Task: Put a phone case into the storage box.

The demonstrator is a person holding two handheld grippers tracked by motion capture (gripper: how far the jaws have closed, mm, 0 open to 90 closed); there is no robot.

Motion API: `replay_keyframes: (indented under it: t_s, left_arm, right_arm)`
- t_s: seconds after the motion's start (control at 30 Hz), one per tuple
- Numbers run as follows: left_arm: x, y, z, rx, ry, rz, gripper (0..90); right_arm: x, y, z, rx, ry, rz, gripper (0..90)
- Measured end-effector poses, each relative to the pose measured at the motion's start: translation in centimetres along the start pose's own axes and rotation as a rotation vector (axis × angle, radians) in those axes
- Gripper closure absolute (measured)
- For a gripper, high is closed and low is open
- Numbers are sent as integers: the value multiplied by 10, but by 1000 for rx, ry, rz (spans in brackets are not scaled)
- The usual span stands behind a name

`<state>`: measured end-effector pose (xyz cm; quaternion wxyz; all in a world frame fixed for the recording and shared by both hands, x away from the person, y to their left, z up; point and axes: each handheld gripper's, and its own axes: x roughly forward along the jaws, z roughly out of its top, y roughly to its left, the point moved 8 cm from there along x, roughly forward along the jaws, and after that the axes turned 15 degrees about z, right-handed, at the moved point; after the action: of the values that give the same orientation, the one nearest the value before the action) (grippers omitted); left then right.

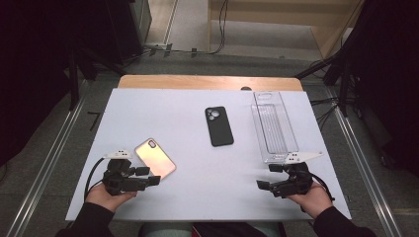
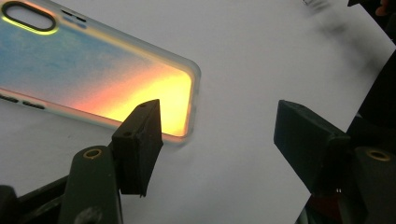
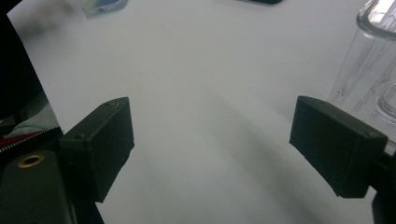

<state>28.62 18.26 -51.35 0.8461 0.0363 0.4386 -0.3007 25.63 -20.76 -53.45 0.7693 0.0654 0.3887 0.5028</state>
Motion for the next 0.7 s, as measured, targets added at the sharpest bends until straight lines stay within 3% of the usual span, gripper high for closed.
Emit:
replay_keyframes:
  t_s: [0.13, 0.23, 0.33, 0.43, 0.57, 0.7]
  left_arm:
    - [-2, 6, 2, -13, -14, 26, 313]
    - [-4, 12, 3, -31, -23, 68, 290]
    - [-5, 19, 5, -63, -22, 74, 291]
    - [-7, 29, 6, -94, -11, 105, 298]
    - [-9, 41, 10, -123, -13, 142, 335]
    - [-8, 52, 15, -108, -11, 182, 414]
  right_arm:
    - [1, 1, -1, 4, 5, 2, 119]
    - [1, 1, -1, 2, 8, 3, 119]
    - [1, 1, -1, 0, 9, 2, 119]
    - [1, 1, -1, 1, 11, 2, 119]
    - [1, 1, -1, -4, 11, 2, 119]
    - [1, 1, -1, -5, 13, 1, 119]
